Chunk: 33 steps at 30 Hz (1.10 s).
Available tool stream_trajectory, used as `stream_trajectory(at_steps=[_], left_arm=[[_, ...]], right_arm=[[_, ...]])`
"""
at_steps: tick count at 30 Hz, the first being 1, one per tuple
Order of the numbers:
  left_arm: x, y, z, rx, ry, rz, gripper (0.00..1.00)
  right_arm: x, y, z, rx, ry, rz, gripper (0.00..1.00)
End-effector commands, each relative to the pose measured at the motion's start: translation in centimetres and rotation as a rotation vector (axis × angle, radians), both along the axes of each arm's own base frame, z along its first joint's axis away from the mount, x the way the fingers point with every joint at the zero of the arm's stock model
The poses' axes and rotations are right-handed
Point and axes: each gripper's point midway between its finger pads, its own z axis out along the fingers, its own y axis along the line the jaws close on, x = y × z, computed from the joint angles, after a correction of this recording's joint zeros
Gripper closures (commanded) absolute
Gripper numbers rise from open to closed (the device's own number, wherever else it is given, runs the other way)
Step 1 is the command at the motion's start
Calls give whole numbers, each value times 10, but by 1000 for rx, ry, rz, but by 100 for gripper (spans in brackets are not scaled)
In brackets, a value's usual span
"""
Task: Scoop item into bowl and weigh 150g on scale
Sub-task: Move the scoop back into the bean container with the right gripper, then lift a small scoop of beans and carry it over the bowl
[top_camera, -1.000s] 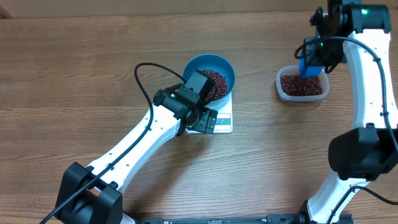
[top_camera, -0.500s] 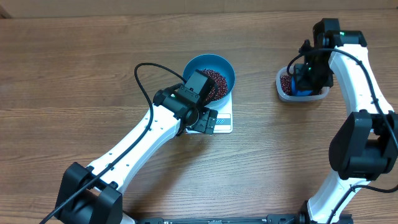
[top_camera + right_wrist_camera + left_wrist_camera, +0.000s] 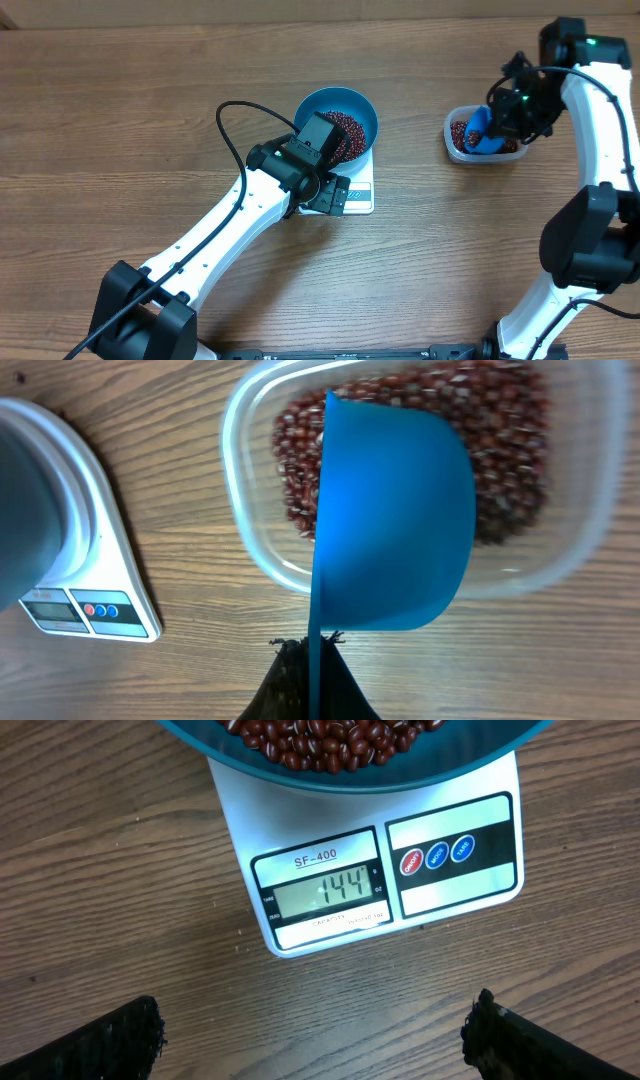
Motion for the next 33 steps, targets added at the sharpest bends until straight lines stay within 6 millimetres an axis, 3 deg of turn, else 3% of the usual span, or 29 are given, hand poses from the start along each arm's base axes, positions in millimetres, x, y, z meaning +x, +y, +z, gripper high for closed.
stream_trajectory(at_steps=[1, 8, 17, 24, 33], left_arm=[[1, -3, 5, -17, -8, 3, 0], [1, -3, 5, -17, -8, 3, 0], [1, -3, 5, -17, -8, 3, 0], [1, -3, 5, -17, -8, 3, 1], [1, -3, 5, -17, -8, 3, 0]], right_arm=[[7, -12, 16, 16, -44, -39, 96], [17, 7, 45, 161, -121, -26, 96], [27, 78, 104, 493, -315, 214, 96], [28, 122, 106, 469, -353, 361, 96], [34, 172, 120, 114, -457, 585, 96]])
